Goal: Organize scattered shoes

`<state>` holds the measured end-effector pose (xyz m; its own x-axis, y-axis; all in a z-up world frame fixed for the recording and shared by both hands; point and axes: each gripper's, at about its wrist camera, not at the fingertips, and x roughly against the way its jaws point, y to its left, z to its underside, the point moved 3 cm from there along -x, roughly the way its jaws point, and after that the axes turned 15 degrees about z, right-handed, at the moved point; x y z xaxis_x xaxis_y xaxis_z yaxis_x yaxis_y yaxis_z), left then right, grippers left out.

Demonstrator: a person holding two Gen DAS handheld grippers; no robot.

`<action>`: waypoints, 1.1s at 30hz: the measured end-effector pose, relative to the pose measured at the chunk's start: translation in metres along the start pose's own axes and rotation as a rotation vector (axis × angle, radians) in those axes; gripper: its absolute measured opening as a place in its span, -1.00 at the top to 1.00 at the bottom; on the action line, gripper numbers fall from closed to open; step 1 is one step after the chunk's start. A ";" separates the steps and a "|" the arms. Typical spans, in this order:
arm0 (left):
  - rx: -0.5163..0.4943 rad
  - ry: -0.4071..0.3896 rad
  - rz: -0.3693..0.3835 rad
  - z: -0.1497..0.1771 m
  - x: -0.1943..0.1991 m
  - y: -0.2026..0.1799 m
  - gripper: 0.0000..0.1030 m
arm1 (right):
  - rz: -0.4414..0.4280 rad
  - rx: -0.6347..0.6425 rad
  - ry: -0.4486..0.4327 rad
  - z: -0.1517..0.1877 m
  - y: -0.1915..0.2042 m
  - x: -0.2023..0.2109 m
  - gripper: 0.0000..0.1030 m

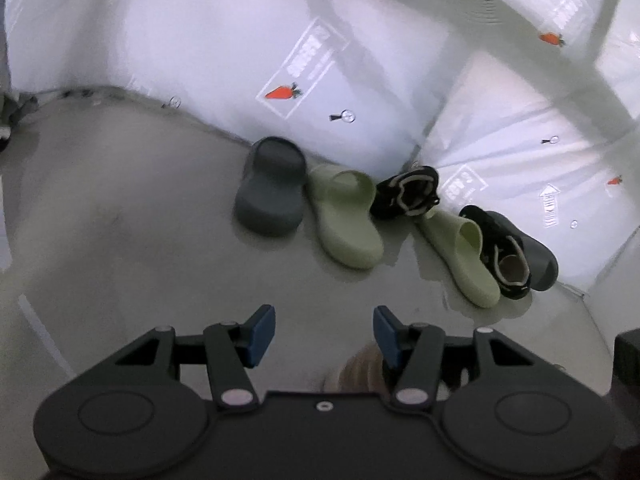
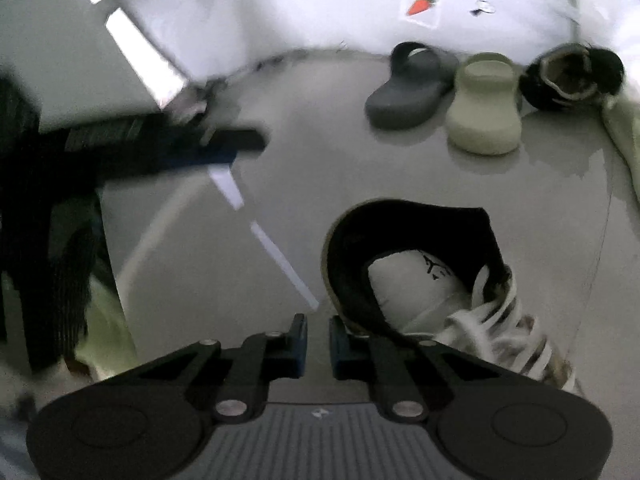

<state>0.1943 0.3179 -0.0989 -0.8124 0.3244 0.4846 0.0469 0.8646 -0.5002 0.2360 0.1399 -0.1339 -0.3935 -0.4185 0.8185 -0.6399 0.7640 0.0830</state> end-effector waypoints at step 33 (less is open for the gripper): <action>-0.042 0.021 0.001 0.014 0.016 -0.008 -0.09 | 0.261 0.343 -0.088 -0.014 -0.019 -0.026 -0.91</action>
<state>0.1732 0.3105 -0.0971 -0.7997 0.3332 0.4995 0.0726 0.8795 -0.4704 0.2680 0.1429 -0.1486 -0.6160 -0.2846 0.7346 -0.6882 0.6481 -0.3260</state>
